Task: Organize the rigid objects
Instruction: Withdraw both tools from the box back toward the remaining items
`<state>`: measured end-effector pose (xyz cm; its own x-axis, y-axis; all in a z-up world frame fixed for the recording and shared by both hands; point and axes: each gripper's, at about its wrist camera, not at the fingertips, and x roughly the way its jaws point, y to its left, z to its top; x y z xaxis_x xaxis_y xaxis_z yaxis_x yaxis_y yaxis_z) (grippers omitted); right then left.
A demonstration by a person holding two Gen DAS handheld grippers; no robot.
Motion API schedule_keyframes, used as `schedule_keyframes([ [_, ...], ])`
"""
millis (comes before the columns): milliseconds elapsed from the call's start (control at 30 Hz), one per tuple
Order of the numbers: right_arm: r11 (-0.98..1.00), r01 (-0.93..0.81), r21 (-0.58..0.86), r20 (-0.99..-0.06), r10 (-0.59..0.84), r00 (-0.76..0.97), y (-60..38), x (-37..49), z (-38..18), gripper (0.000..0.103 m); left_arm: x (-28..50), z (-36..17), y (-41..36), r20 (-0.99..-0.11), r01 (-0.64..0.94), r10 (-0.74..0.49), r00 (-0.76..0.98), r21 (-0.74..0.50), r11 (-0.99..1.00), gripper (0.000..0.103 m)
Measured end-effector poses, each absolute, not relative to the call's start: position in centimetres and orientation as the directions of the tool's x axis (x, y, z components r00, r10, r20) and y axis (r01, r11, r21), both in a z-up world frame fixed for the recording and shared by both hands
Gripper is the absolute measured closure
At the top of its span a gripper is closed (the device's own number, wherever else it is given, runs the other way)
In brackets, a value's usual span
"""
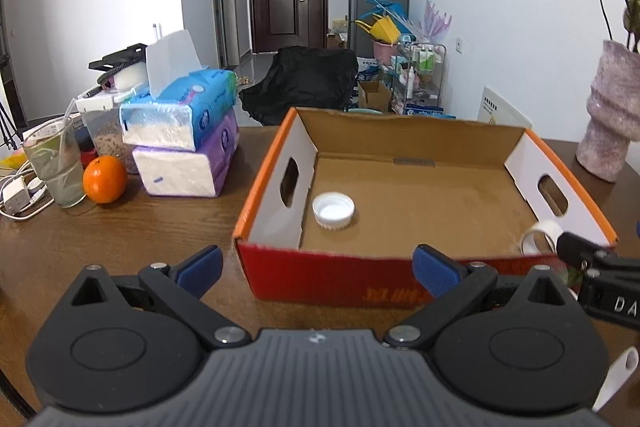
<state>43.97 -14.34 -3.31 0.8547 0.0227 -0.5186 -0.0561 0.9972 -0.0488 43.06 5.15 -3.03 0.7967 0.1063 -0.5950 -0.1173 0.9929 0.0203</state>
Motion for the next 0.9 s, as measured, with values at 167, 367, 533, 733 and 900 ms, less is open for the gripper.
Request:
schedule_keyframes([
  [167,0.998,-0.043,-0.042,-0.528,0.014,0.849,-14.8,43.2,-3.7,0.000,42.2,-3.6,5.1,-0.592,-0.114,0.106,0.799,0.023,0.993,0.000],
  [367,0.999,-0.017,-0.030,-0.542,-0.001,0.840,-15.5,42.4,-4.2,0.000,41.5,-4.5,5.3,-0.616,-0.116,0.094,0.782,0.005,0.993,0.000],
  [533,1.000,-0.010,-0.027,-0.548,-0.006,0.837,-15.7,41.6,-4.4,0.000,40.6,-4.8,5.4,-0.621,-0.112,0.090,0.779,0.003,0.994,0.000],
  [733,1.000,-0.008,-0.024,-0.554,-0.007,0.833,-15.9,40.5,-4.5,0.000,39.3,-5.5,5.7,-0.643,-0.108,0.085,0.761,0.004,0.994,0.000],
  [900,1.000,-0.008,-0.016,-0.554,-0.002,0.833,-16.1,39.4,-4.5,0.000,38.4,-7.0,6.0,-0.685,-0.104,0.092,0.723,0.024,0.994,0.000],
])
